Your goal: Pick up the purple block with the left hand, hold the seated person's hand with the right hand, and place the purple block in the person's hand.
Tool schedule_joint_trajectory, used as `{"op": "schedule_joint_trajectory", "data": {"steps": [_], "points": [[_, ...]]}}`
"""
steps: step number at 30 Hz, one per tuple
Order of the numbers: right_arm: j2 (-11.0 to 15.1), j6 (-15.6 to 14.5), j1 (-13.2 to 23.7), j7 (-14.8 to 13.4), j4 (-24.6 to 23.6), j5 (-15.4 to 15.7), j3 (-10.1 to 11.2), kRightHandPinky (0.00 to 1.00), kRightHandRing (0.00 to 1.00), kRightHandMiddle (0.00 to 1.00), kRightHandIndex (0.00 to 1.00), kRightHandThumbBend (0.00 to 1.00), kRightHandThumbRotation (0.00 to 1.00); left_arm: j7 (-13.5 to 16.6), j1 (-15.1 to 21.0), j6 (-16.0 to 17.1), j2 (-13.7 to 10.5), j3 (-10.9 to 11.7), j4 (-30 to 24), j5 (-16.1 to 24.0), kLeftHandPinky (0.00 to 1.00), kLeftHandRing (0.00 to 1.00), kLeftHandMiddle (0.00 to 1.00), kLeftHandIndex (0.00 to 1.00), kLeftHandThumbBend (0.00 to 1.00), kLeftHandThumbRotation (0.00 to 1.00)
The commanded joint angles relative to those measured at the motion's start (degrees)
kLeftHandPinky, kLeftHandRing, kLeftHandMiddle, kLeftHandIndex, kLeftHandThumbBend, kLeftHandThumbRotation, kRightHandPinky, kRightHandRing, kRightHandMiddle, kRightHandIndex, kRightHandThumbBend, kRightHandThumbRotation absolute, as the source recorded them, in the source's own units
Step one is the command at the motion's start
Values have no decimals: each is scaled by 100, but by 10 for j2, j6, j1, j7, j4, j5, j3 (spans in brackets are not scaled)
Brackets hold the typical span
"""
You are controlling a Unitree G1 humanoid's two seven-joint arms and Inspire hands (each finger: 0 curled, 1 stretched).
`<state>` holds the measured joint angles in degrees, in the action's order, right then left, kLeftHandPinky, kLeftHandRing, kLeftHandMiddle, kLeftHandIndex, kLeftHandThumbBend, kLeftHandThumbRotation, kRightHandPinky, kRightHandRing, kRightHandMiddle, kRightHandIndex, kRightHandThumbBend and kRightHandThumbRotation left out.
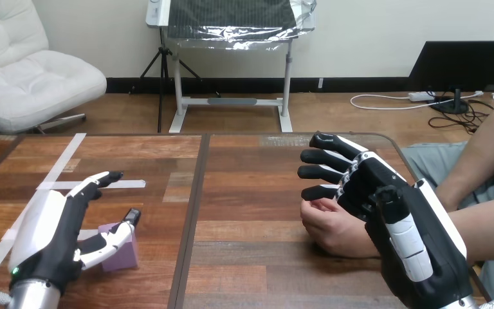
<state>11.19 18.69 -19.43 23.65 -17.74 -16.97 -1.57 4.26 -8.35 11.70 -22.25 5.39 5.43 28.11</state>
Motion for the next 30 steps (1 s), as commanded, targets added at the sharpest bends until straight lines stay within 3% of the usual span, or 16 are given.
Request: {"op": "schedule_joint_trajectory", "data": {"steps": [1, 18, 30], "points": [[-1, 14, 33, -1, -18, 2, 8, 67, 77, 80, 82, 75, 87, 12, 53, -4, -18, -9, 18, 12, 82, 83, 85, 82, 49, 45], [-2, 17, 42, 3, -11, 1, 5, 65, 76, 80, 82, 74, 86, -4, 89, -10, -38, -28, 78, 27, 84, 85, 87, 84, 53, 50], [-2, 16, 45, 5, -9, -1, 5, 65, 76, 80, 82, 72, 85, -13, 115, -6, -58, -47, 122, 29, 86, 85, 87, 85, 56, 47]]}}
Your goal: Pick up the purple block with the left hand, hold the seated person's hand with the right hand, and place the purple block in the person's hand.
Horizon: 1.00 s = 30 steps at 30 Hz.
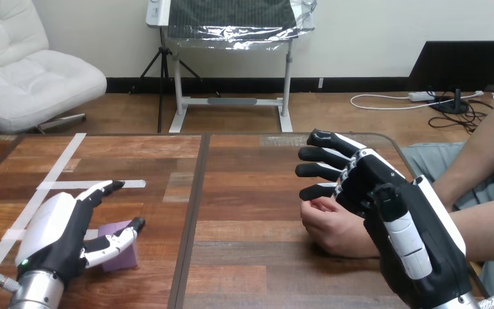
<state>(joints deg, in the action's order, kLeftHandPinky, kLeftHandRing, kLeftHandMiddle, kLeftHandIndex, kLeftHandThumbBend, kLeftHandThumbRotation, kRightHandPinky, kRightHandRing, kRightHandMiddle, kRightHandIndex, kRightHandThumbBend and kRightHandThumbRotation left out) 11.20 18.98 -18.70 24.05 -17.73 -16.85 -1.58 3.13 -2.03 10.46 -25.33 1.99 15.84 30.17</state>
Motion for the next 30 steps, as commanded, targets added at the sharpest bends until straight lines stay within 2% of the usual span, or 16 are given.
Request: {"op": "schedule_joint_trajectory", "data": {"steps": [1, 16, 30], "points": [[-2, 12, 37, 1, -10, -3, 5, 65, 76, 80, 82, 73, 85, -3, 54, 6, -28, -15, 22, 9, 86, 85, 87, 85, 56, 47], [0, 9, 35, 0, -17, 0, 6, 64, 76, 80, 82, 72, 85, -14, 86, 6, -53, -46, 80, 19, 86, 85, 87, 84, 61, 47], [2, 12, 34, 5, -17, -4, 8, 65, 76, 80, 82, 71, 86, -16, 115, 1, -61, -70, 129, 27, 86, 85, 86, 84, 65, 46]]}}
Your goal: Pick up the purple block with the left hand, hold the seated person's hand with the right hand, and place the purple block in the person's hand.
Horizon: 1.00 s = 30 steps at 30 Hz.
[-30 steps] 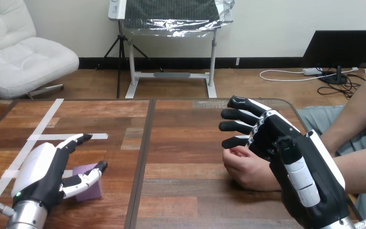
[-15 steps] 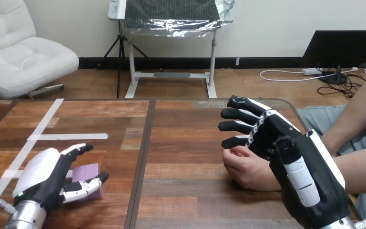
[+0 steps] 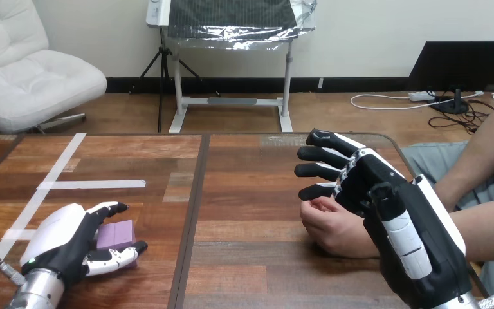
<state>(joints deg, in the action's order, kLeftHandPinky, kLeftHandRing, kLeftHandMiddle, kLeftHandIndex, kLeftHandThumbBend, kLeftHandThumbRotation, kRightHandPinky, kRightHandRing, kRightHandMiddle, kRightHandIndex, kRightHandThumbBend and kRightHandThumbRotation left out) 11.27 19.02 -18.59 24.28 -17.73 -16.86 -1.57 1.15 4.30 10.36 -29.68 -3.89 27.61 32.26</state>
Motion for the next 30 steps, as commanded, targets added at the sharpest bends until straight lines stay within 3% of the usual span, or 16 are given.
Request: {"op": "schedule_joint_trajectory", "data": {"steps": [1, 30], "points": [[1, 12, 33, 3, -16, -5, 8, 65, 76, 80, 82, 71, 86, 3, 52, 2, -17, -12, 13, 6, 85, 85, 86, 84, 65, 46], [1, 16, 31, 1, -16, -3, 10, 64, 76, 79, 82, 72, 85, 2, 86, -28, -16, -39, 66, 6, 84, 83, 84, 83, 73, 26]]}}
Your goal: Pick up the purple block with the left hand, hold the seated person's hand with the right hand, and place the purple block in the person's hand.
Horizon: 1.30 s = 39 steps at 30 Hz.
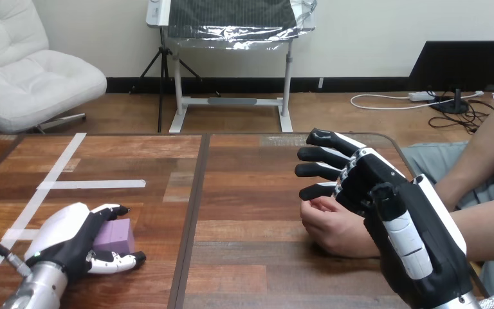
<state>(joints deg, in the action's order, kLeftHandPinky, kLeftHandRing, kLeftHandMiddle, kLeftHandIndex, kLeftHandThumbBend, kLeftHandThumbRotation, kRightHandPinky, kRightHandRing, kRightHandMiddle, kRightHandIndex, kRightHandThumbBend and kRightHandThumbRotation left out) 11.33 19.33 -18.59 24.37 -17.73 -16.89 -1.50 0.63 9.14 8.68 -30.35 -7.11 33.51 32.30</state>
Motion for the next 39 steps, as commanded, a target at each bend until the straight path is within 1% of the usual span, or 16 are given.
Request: {"op": "schedule_joint_trajectory", "data": {"steps": [1, 9, 10, 16, 19, 26, 28, 32, 35, 39], "points": [[0, 13, 31, 0, -17, -2, 9, 64, 76, 79, 82, 73, 85, 7, 38, -13, -9, -7, 7, 5, 84, 82, 84, 82, 74, 24], [0, 9, 30, -3, -21, -2, 9, 64, 76, 79, 82, 74, 85, 10, 43, -51, -5, -15, 0, 11, 80, 80, 81, 80, 74, 15], [0, 9, 30, -3, -21, -1, 9, 64, 76, 79, 82, 74, 85, 10, 43, -53, -5, -16, -1, 11, 78, 80, 80, 79, 74, 13], [0, 6, 28, -3, -23, -3, 8, 64, 76, 79, 82, 74, 85, 15, 46, -63, -5, -20, -4, 12, 73, 76, 77, 75, 73, 5], [0, 6, 29, -1, -23, -7, 8, 64, 76, 79, 82, 73, 85, 25, 48, -59, -6, -23, 3, 14, 68, 72, 73, 72, 72, 2], [1, 6, 28, -2, -24, -4, 8, 65, 76, 79, 82, 73, 85, 36, 48, -66, -4, -23, -2, 11, 62, 64, 67, 67, 70, 0], [1, 6, 28, -2, -24, -4, 8, 65, 76, 79, 82, 73, 85, 38, 49, -67, -3, -23, 0, 9, 59, 60, 64, 64, 69, 0], [1, 7, 27, -2, -24, -4, 9, 65, 76, 79, 82, 73, 85, 41, 48, -73, -2, -24, -7, 8, 56, 56, 60, 61, 67, 0], [1, 6, 26, -3, -25, -3, 9, 65, 76, 79, 82, 73, 85, 48, 48, -70, -2, -25, -4, 9, 52, 52, 56, 59, 67, 0], [1, 6, 27, -3, -25, -3, 9, 65, 76, 79, 82, 73, 85, 53, 48, -70, -1, -26, -5, 8, 42, 45, 51, 55, 66, 0]]}}
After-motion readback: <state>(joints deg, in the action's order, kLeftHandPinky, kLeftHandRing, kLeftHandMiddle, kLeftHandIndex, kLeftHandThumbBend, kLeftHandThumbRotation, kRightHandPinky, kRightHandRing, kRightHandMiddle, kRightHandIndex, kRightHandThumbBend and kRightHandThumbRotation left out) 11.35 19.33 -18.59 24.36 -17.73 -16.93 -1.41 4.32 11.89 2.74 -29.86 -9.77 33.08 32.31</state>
